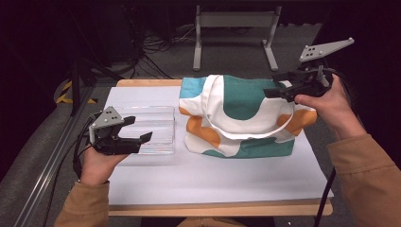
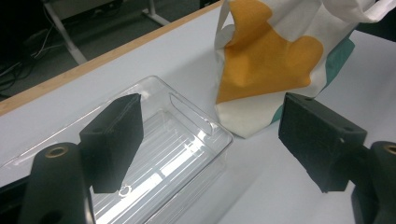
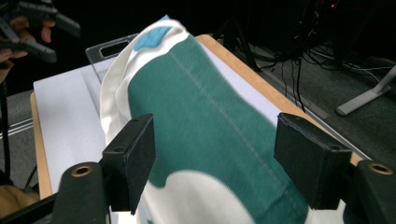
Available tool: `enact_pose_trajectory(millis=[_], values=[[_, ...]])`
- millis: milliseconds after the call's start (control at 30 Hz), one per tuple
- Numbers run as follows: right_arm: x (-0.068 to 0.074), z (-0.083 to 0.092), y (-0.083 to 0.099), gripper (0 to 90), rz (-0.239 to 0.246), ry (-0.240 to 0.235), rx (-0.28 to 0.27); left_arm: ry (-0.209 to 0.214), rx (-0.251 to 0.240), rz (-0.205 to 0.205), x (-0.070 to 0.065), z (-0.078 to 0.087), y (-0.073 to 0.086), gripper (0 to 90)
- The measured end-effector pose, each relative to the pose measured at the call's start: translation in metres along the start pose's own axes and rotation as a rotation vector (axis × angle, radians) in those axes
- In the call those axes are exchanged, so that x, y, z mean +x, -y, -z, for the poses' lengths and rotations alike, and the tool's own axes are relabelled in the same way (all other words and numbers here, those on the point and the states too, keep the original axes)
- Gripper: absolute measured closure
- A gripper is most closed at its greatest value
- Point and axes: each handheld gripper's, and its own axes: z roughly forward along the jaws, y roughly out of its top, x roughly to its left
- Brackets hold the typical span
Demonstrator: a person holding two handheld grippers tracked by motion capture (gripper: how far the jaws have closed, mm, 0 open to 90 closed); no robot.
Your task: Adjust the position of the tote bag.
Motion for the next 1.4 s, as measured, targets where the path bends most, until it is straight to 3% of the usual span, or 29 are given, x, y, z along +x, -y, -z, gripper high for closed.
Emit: enact_pose_trajectory(millis=[133,467,800,1133,1400], values=[[-0.005,-0.006,-0.011,29.3,0.003,0.002,-0.003,-0.001,0.025,-0.007,-0.001,-0.004,0.001,21.8],[-0.014,-0.029,-0.032,23.5,0.01,-0.064,0.096,-0.003,0.028,-0.009,-0.001,-0.004,0.001,21.6],[-0.023,-0.046,-0.032,19.8,-0.009,-0.084,0.154,-0.008,0.029,-0.007,-0.001,-0.006,0.002,20.8],[-0.021,-0.064,-0.03,13.5,0.016,-0.114,0.233,-0.013,0.025,-0.006,-0.002,-0.006,0.002,20.8],[-0.021,-0.068,-0.031,12.8,0.021,-0.144,0.254,-0.012,0.034,-0.012,-0.001,-0.007,0.002,20.7]])
